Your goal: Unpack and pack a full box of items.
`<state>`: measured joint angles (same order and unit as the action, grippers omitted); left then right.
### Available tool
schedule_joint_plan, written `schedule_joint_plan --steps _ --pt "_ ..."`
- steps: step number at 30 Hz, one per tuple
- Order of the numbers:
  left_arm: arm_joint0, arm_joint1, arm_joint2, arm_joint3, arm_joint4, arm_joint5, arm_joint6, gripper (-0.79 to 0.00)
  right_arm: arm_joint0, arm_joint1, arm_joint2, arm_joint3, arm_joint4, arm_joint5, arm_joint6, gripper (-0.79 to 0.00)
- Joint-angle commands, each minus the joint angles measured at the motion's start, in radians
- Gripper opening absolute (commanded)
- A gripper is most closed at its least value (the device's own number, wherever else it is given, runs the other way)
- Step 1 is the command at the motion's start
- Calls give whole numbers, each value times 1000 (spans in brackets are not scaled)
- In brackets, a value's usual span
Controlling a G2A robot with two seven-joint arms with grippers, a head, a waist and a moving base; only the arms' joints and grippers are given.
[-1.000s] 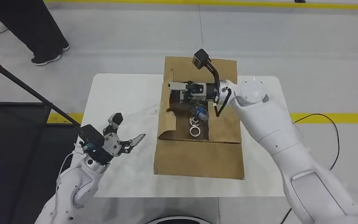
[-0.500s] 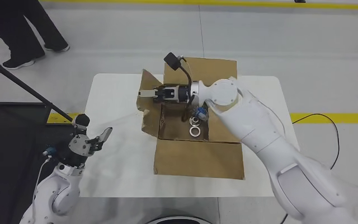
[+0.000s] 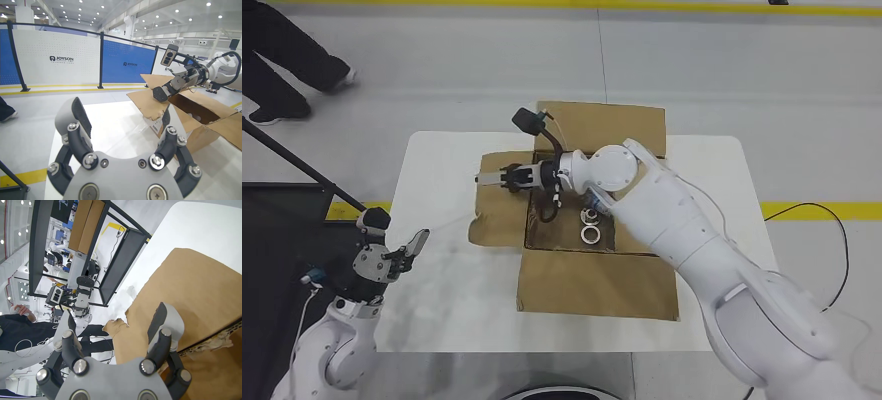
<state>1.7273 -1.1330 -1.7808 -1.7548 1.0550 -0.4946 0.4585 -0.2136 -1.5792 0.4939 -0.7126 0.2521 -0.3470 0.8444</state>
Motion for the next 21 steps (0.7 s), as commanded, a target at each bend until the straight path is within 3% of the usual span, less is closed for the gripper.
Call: schedule_joint_plan --steps 1,12,17,21 --pt "-2 0 -1 1 -1 -2 -2 0 3 -8 0 15 -3 -4 3 0" --pt "-11 -4 2 4 -5 -8 -15 0 15 -18 49 44 -6 -85 40 0" --pt "-8 -6 0 -29 -7 2 -37 0 2 14 104 1 -25 -152 76 0" --pt "1 -5 -14 -82 -23 -4 -66 0 -38 66 190 -72 -21 -220 138 0"
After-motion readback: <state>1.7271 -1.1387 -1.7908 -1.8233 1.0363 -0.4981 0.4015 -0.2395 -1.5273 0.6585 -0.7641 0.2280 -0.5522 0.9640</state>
